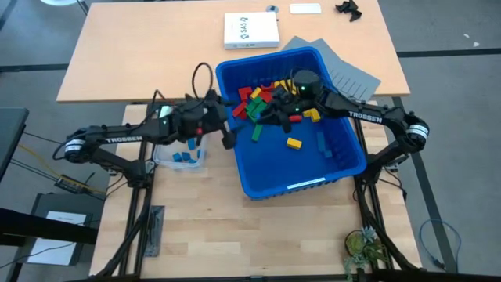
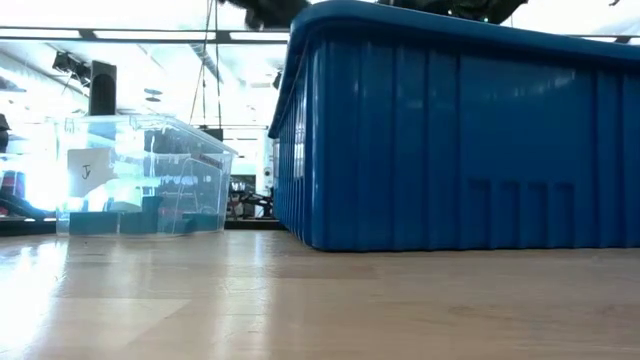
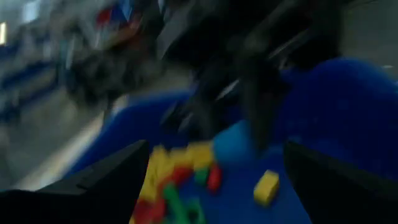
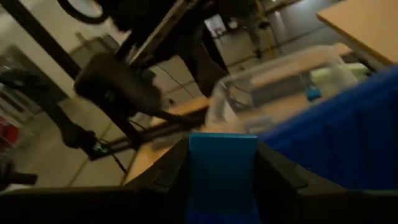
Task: Sort blocks
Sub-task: Put the blue block into the transparent bin
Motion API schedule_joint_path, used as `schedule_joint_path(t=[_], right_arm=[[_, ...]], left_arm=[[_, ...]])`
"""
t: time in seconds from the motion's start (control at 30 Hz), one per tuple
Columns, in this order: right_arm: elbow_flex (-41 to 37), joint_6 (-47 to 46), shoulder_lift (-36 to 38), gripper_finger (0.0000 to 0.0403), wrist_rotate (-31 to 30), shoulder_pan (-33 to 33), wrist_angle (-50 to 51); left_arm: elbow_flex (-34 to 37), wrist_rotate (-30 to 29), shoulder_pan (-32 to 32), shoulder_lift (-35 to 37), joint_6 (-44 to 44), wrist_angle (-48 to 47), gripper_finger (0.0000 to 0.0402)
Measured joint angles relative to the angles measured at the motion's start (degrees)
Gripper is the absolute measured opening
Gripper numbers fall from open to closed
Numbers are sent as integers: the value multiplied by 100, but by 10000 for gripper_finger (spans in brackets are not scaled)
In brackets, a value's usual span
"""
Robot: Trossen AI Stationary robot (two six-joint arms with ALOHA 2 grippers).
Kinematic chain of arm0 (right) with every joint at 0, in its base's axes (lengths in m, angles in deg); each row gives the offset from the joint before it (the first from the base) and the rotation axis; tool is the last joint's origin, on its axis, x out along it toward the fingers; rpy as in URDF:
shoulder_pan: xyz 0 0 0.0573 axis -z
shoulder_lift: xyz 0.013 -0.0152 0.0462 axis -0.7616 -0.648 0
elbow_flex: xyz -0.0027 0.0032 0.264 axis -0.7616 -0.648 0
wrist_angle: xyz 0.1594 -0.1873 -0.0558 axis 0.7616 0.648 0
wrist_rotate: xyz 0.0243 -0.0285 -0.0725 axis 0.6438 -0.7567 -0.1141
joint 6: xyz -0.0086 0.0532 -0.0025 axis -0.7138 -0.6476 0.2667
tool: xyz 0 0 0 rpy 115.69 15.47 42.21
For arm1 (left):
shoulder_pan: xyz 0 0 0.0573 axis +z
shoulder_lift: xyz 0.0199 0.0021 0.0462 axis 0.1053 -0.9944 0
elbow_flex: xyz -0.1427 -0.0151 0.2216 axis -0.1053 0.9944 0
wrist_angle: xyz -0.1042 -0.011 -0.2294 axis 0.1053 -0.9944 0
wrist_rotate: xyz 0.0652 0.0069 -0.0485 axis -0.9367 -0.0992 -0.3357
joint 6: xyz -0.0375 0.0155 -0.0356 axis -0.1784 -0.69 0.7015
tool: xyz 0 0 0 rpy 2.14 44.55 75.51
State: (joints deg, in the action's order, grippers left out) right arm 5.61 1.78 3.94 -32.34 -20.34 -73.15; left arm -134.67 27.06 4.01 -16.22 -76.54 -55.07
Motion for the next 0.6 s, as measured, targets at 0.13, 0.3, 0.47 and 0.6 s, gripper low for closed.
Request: schedule_joint_path(t=[0.13,0.3,0.47,0.6], right_arm=[[0,-385,0,133,129,-76,-471],[0,-875,-2,133,243,-132,-1118],[0,-1194,-2,133,341,-200,-1638],[0,-1304,-2,133,357,-254,-1682]], left_arm=[[0,44,-242,0,-841,702,378],[0,-12,-254,-59,-1130,798,378],[0,174,-293,-263,-1696,865,378],[1,259,-414,-530,-2210,1248,378]])
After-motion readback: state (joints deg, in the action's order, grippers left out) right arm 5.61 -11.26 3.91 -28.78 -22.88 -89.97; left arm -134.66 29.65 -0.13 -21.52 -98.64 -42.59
